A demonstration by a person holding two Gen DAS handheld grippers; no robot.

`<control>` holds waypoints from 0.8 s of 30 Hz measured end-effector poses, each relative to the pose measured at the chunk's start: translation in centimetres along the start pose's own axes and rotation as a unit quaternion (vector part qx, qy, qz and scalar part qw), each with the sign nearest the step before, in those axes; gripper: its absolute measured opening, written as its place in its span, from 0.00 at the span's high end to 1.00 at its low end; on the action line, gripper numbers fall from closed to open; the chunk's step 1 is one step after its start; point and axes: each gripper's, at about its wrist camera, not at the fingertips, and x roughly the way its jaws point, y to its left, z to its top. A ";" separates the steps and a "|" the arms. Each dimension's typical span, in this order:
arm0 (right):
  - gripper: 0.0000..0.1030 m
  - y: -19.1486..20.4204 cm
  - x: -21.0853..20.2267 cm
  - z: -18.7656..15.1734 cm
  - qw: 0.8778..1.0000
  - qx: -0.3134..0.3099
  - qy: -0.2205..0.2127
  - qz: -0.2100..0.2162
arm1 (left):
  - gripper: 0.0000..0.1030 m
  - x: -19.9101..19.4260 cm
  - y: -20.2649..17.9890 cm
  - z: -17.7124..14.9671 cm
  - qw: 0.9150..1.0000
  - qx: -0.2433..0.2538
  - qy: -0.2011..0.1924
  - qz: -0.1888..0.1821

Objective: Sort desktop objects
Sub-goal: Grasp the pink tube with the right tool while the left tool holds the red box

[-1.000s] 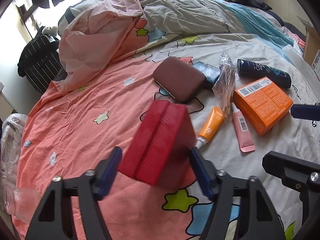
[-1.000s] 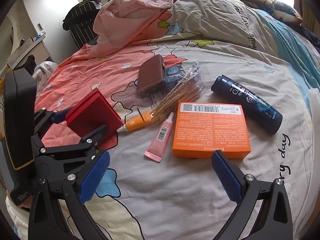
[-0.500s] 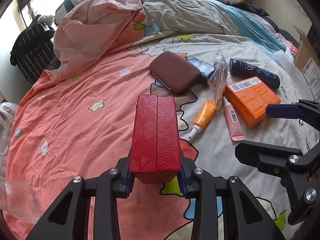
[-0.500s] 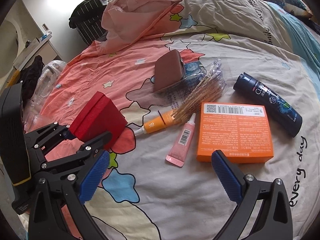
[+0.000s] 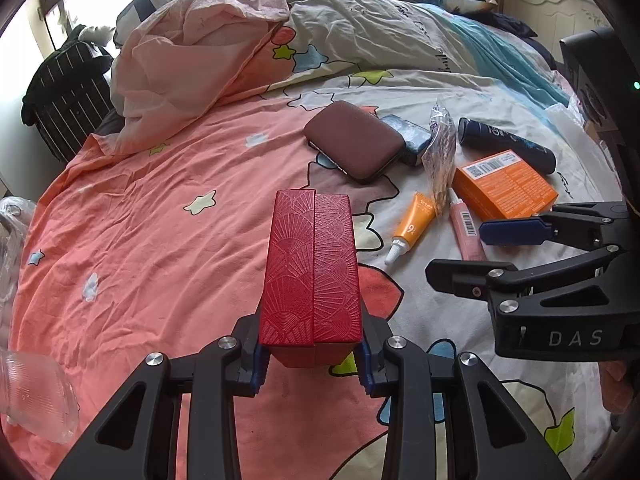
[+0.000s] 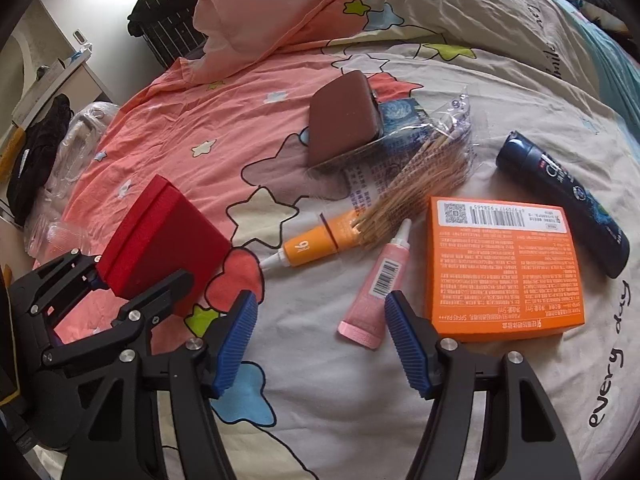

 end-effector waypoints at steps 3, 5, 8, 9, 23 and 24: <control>0.39 -0.1 -0.2 0.0 0.999 -0.005 -0.006 -0.032 | 0.66 0.2 -0.3 -0.1 1.000 0.004 0.000 0.004; 0.39 -0.2 0.0 0.2 0.999 -0.007 -0.009 -0.046 | 0.66 0.2 -0.5 -0.1 1.000 0.008 -0.002 0.006; 0.39 0.0 0.4 0.4 0.998 -0.012 -0.009 -0.061 | 0.66 0.3 -0.9 0.0 1.000 0.012 -0.003 0.012; 0.39 0.1 0.5 0.4 0.998 -0.015 -0.010 -0.066 | 0.66 0.3 -1.0 0.0 1.000 0.011 -0.003 0.013; 0.39 0.5 1.3 0.4 0.999 0.000 0.005 -0.054 | 0.66 0.5 0.5 0.4 0.999 -0.031 0.000 -0.023; 0.39 0.3 1.5 0.4 0.998 0.003 0.004 -0.056 | 0.66 0.5 0.5 0.4 0.999 -0.033 0.000 -0.023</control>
